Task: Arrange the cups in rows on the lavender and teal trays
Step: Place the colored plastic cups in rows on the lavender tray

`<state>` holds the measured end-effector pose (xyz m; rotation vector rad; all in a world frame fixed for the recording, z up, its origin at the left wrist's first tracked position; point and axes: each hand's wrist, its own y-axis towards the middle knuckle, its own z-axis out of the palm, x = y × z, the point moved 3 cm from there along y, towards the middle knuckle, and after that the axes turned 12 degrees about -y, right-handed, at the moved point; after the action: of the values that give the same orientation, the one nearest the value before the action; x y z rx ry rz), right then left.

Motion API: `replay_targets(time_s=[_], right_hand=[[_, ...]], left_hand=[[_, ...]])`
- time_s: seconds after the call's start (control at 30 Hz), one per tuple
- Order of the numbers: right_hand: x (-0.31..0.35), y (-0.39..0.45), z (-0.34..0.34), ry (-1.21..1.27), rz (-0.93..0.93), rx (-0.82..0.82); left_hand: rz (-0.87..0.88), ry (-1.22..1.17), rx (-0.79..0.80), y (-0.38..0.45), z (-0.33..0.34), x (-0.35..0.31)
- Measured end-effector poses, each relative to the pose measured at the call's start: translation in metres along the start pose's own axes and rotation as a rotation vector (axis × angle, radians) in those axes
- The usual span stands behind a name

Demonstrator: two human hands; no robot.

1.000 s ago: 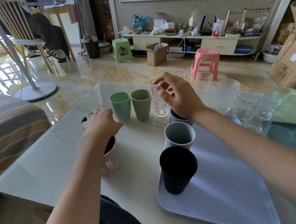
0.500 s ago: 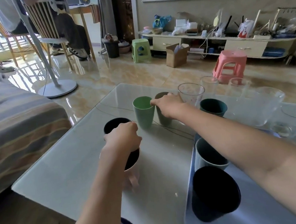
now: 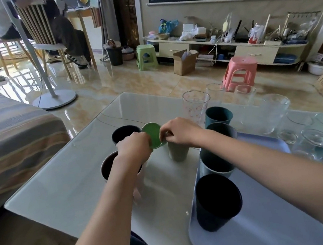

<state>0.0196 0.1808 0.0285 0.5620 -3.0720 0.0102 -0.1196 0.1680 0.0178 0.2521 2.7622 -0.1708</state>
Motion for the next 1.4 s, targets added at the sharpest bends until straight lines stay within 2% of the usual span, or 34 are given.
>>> replay_targets(time_s=[0.23, 0.47, 0.6, 0.73, 1.0, 1.13, 1.33, 1.4], right_hand=[[0.000, -0.006, 0.010, 0.055, 0.008, -0.034], [-0.003, -0.005, 0.011, 0.088, -0.002, -0.062], [0.003, -0.004, 0.012, 0.067, -0.037, -0.078], [0.002, -0.002, 0.009, 0.077, -0.038, -0.063], [-0.010, -0.014, -0.004, 0.160, -0.027, -0.120], [-0.015, -0.029, -0.017, 0.185, -0.024, -0.249], [-0.048, -0.080, -0.080, 0.229, 0.107, -0.673], [-0.069, -0.100, -0.098, 0.197, 0.161, -0.766]], left_hand=[[-0.129, 0.086, 0.100, 0.002, 0.009, -0.012], [-0.213, 0.045, 0.009, 0.011, 0.019, -0.021], [-0.134, 0.184, 0.023, 0.009, 0.026, -0.029], [-0.068, 0.168, 0.051, 0.008, 0.026, -0.032], [-0.011, -0.002, -0.137, 0.007, 0.003, -0.034], [0.023, -0.071, -0.125, 0.006, 0.000, -0.035], [0.085, -0.071, -0.057, 0.001, -0.002, -0.041], [0.096, -0.073, -0.043, -0.001, -0.001, -0.043]])
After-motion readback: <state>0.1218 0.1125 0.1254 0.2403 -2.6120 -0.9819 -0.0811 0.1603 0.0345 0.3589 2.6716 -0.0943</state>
